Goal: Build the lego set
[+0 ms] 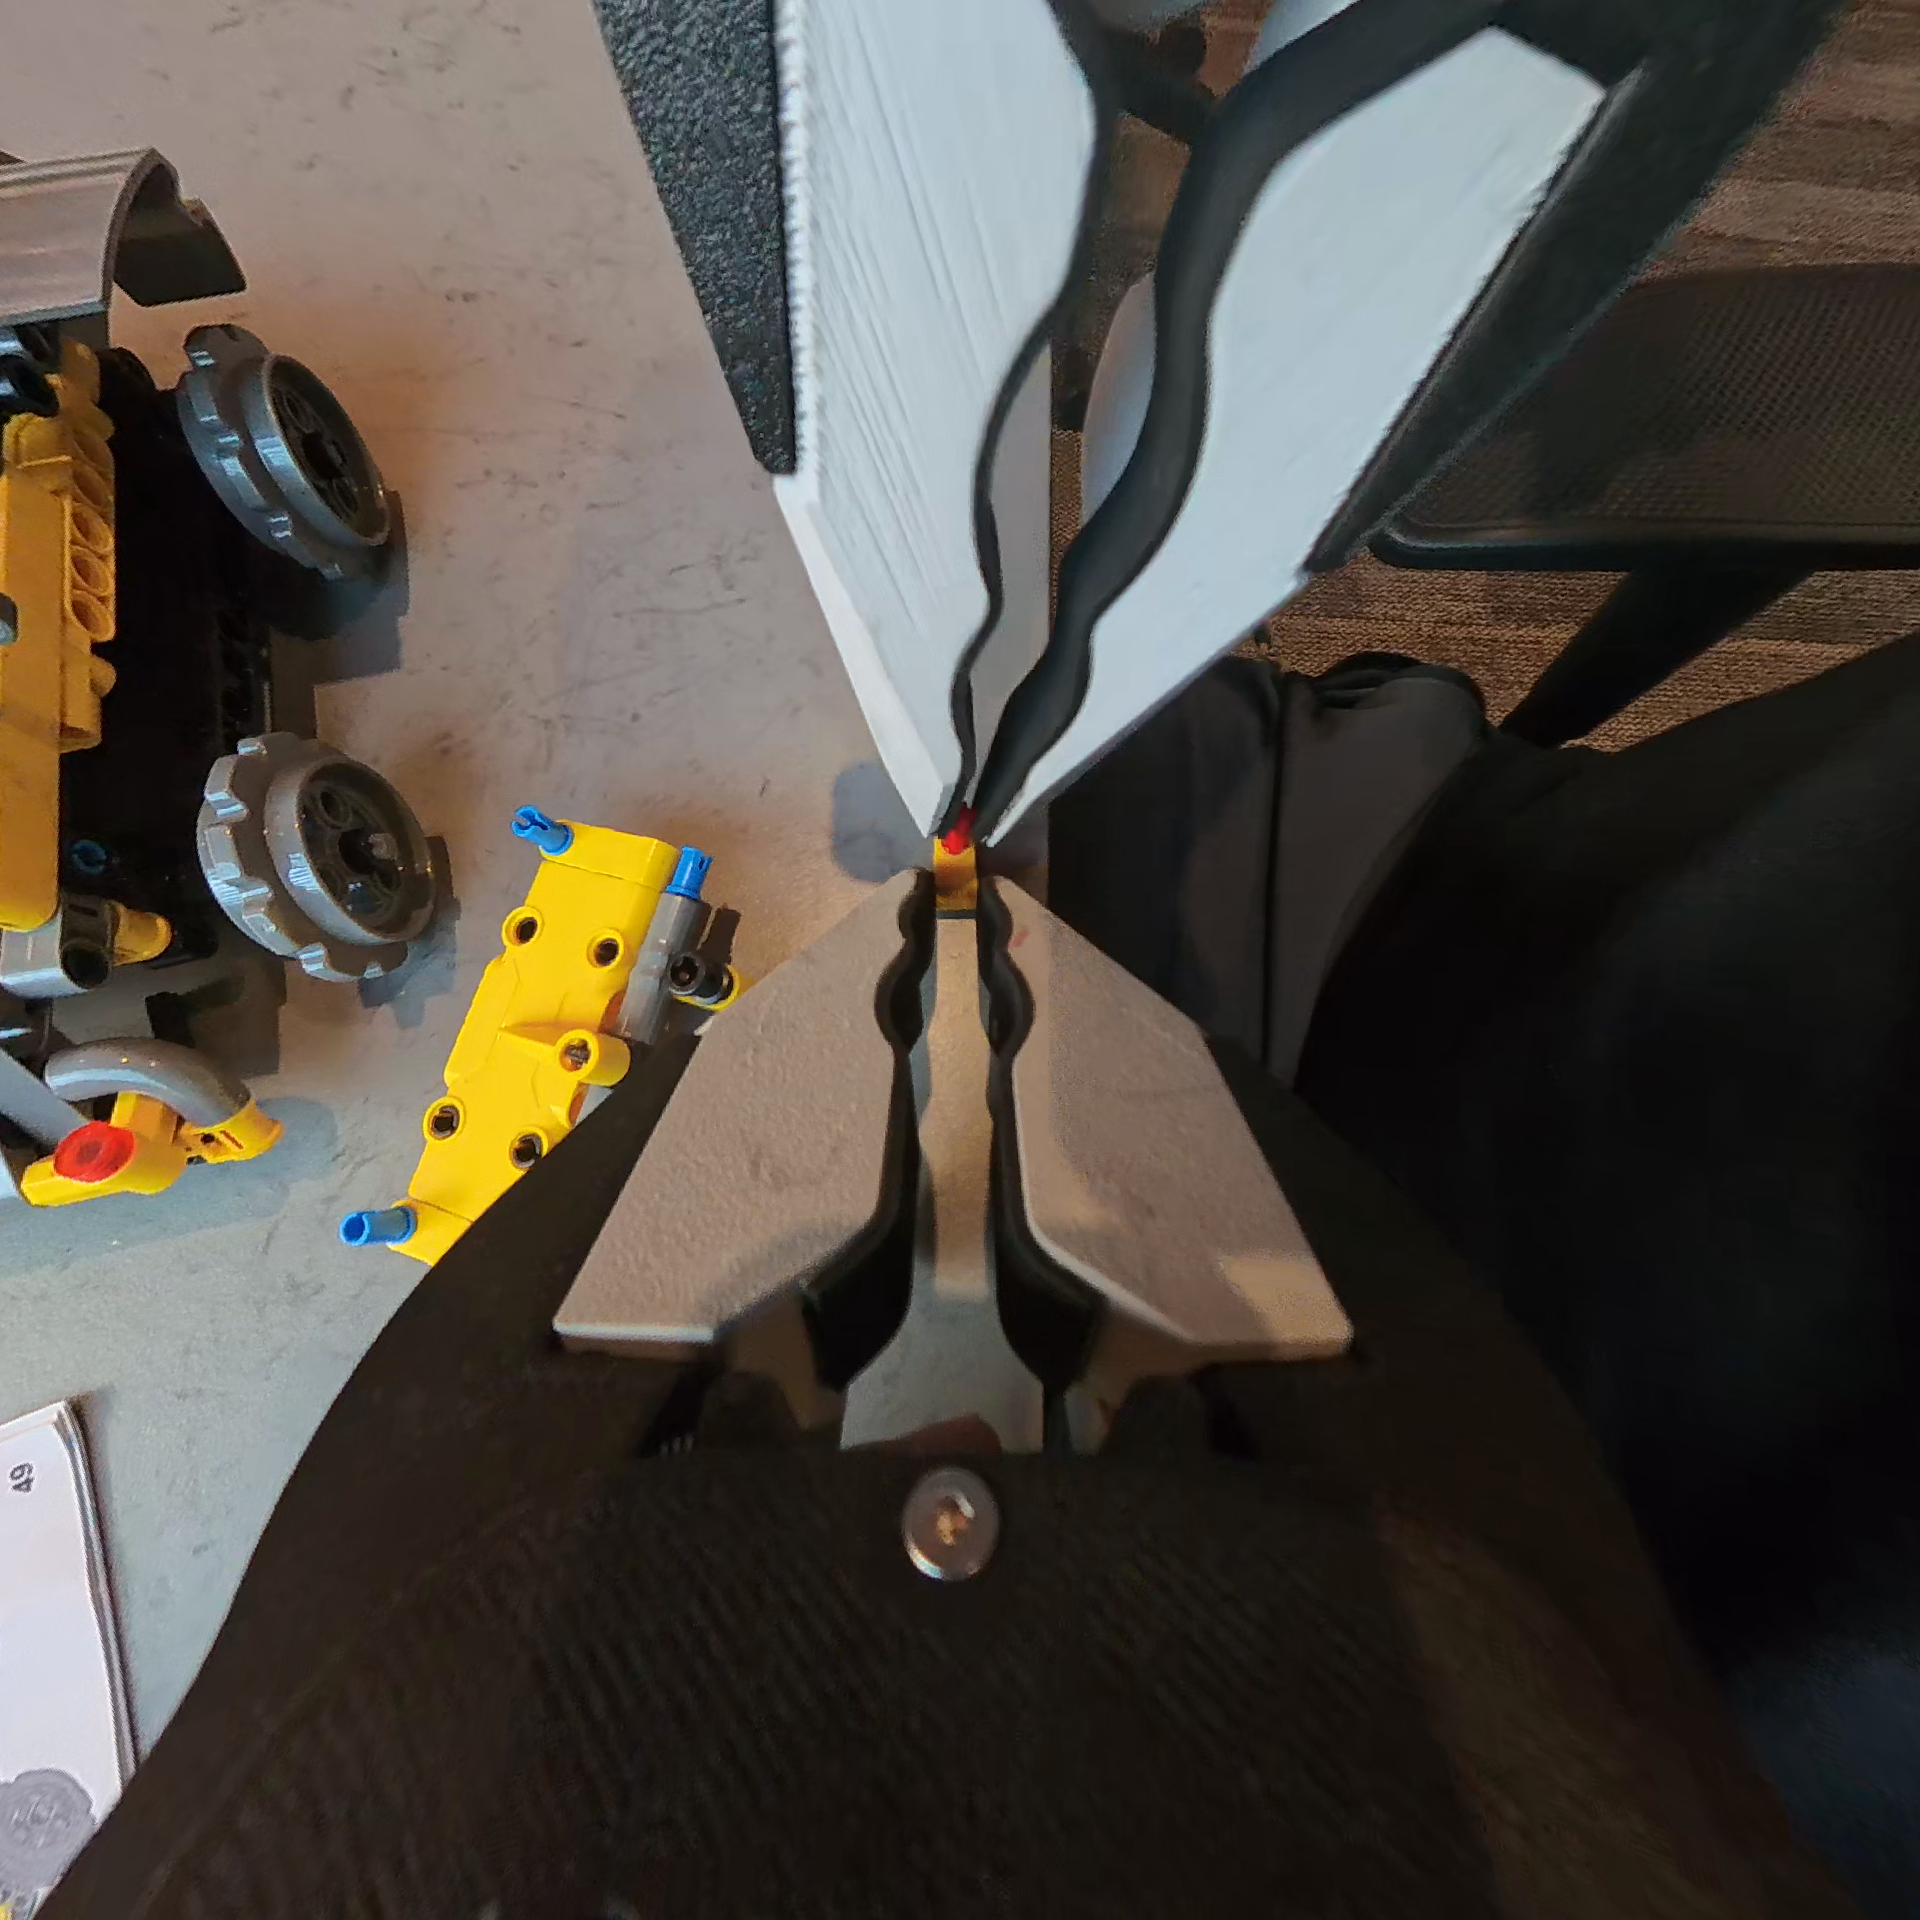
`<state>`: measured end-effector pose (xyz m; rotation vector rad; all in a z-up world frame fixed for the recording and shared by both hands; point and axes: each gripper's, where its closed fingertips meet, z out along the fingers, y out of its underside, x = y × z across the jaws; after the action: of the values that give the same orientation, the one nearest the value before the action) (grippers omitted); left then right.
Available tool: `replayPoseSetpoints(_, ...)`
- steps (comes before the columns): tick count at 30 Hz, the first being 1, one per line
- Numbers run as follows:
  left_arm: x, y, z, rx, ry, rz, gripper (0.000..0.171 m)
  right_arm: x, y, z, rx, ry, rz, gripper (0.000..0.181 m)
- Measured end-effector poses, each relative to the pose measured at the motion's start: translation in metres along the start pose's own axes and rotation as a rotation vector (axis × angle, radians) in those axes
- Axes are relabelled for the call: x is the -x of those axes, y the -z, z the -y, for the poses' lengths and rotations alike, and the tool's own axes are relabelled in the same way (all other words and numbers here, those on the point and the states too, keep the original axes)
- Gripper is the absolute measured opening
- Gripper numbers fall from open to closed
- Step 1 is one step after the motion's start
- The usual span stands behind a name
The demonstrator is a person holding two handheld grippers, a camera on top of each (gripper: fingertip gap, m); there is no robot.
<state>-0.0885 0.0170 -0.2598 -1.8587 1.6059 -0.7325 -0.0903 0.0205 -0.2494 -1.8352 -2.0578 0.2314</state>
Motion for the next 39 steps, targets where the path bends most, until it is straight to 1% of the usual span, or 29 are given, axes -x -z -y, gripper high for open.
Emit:
replayPoseSetpoints(1, 0.000, 0.000, 0.000, 0.000, 0.000, 0.001, 0.005, 0.000, 0.000, 0.000, -0.021, -0.015, 0.007, 0.004)
replayPoseSetpoints(7, 0.001, 0.000, 0.000, 0.000, -0.002, 0.007, 0.005, 0.001, -0.005, -0.001, -0.113, -0.074, 0.034, 0.004)
replayPoseSetpoints(12, 0.001, 0.000, 0.000, 0.001, -0.002, 0.006, 0.005, 0.001, -0.005, 0.001, -0.235, -0.205, 0.078, 0.004)
replayPoseSetpoints(16, 0.004, 0.001, -0.001, 0.001, 0.018, 0.027, 0.004, -0.003, -0.003, 0.003, -0.323, -0.225, 0.014, 0.005)
replayPoseSetpoints(18, 0.005, 0.004, -0.004, -0.001, 0.048, 0.040, 0.005, -0.008, -0.002, 0.001, -0.344, -0.263, -0.010, 0.014)
replayPoseSetpoints(19, 0.006, 0.007, -0.006, -0.001, 0.063, 0.051, 0.004, -0.010, -0.001, -0.001, -0.350, -0.281, -0.018, 0.016)
replayPoseSetpoints(22, 0.015, 0.022, -0.020, -0.002, 0.101, 0.139, 0.004, -0.014, 0.000, -0.001, -0.378, -0.297, -0.048, 0.015)
replayPoseSetpoints(25, 0.025, 0.040, -0.035, -0.011, 0.159, 0.233, 0.004, -0.012, -0.003, 0.004, -0.411, -0.273, -0.077, 0.012)
replayPoseSetpoints(29, 0.025, 0.050, -0.044, -0.062, 0.276, 0.261, 0.005, -0.011, -0.015, 0.012, -0.425, -0.257, -0.102, 0.011)
replayPoseSetpoints(35, 0.026, 0.060, -0.053, -0.069, 0.273, 0.382, 0.005, -0.022, -0.009, 0.015, -0.457, -0.255, -0.177, 0.005)
replayPoseSetpoints(37, 0.029, 0.062, -0.055, -0.071, 0.259, 0.430, 0.005, -0.035, -0.003, 0.013, -0.467, -0.256, -0.242, 0.001)
replayPoseSetpoints(39, 0.032, 0.062, -0.055, -0.071, 0.266, 0.438, 0.005, -0.048, 0.002, 0.011, -0.474, -0.266, -0.287, 0.000)
